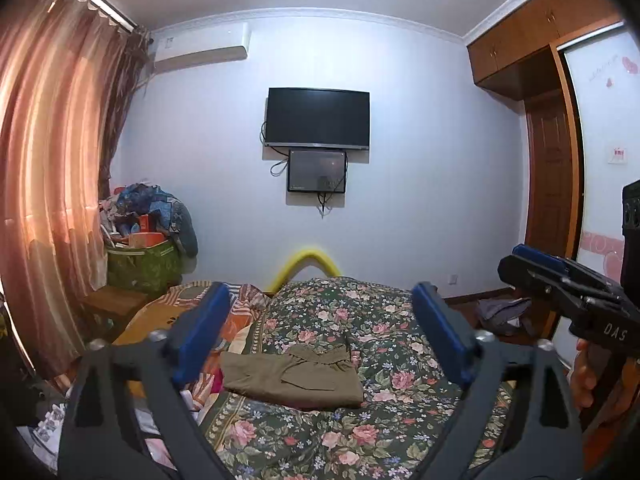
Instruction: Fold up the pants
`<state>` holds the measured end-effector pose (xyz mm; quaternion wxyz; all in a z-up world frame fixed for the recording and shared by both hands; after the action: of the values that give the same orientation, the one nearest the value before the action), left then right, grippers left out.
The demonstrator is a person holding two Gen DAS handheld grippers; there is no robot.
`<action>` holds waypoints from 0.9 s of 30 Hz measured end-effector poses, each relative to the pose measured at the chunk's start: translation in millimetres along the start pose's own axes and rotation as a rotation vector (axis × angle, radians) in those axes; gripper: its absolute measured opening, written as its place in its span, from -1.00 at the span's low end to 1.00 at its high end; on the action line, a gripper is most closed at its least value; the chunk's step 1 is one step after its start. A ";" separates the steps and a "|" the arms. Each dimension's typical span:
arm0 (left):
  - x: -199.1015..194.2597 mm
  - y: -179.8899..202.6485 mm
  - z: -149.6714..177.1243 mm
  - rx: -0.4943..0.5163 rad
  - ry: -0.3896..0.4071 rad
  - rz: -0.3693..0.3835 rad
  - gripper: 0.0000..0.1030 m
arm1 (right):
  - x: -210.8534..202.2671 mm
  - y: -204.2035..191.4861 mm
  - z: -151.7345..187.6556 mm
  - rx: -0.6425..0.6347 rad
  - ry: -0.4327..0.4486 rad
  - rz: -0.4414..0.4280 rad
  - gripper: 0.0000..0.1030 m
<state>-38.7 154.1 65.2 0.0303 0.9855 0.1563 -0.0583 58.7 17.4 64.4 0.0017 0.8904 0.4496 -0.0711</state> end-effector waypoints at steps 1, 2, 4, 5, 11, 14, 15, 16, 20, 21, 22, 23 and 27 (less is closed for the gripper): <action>-3.1 -0.8 0.8 -0.005 0.001 -0.003 0.93 | 0.4 -1.3 2.0 -0.006 -0.001 0.005 0.26; -6.8 -1.6 1.3 -0.008 0.004 -0.008 0.96 | 0.9 -3.6 3.5 -0.008 -0.004 0.008 0.33; -11.7 -3.4 2.6 -0.008 0.013 -0.025 0.99 | 0.0 -6.4 4.6 -0.005 -0.003 0.012 0.49; -13.1 -3.6 3.3 -0.007 0.015 -0.030 0.99 | 0.8 -7.4 5.7 -0.003 0.000 0.018 0.60; -18.9 -5.8 8.5 -0.012 0.007 -0.022 0.99 | -10.3 -13.2 7.6 0.002 0.008 0.066 0.86; -20.4 -3.2 7.9 -0.012 0.010 -0.028 0.99 | -9.9 -11.3 8.3 0.006 0.003 0.079 0.89; -20.3 -3.6 8.0 -0.010 0.012 -0.031 0.99 | -9.9 -11.1 8.9 0.008 0.001 0.081 0.90; -19.8 -2.8 7.6 -0.009 0.013 -0.033 0.99 | -13.5 -12.4 11.0 0.010 0.000 0.081 0.90; -21.0 -1.8 10.4 -0.006 0.012 -0.037 0.99 | -14.5 -10.4 12.1 0.021 -0.005 0.079 0.91; -20.7 -1.6 10.9 -0.005 0.012 -0.037 0.99 | -18.2 -11.2 15.1 0.020 -0.005 0.078 0.92; -20.8 -1.3 12.1 -0.005 0.011 -0.039 0.99 | -19.1 -11.5 16.0 0.020 -0.005 0.077 0.92; -20.1 -1.2 12.4 -0.004 0.010 -0.039 0.99 | -19.5 -11.3 15.1 0.021 -0.005 0.076 0.93; -17.8 1.1 14.2 -0.007 0.004 -0.032 0.99 | -20.3 -13.3 16.9 0.018 -0.007 0.077 0.94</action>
<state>-56.6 146.5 53.4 0.0323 0.9829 0.1721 -0.0564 34.0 8.0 51.1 -0.0020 0.9068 0.4143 -0.0783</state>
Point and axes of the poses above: each gripper's, at about its wrist camera, not at the fingertips, and x roughly the way its jaws point, y to its right, z to its underside, the point moved 4 cm from there along x, roughly the way its jaws point, and after that the axes turned 3 degrees about -z, right-handed, at the moved point
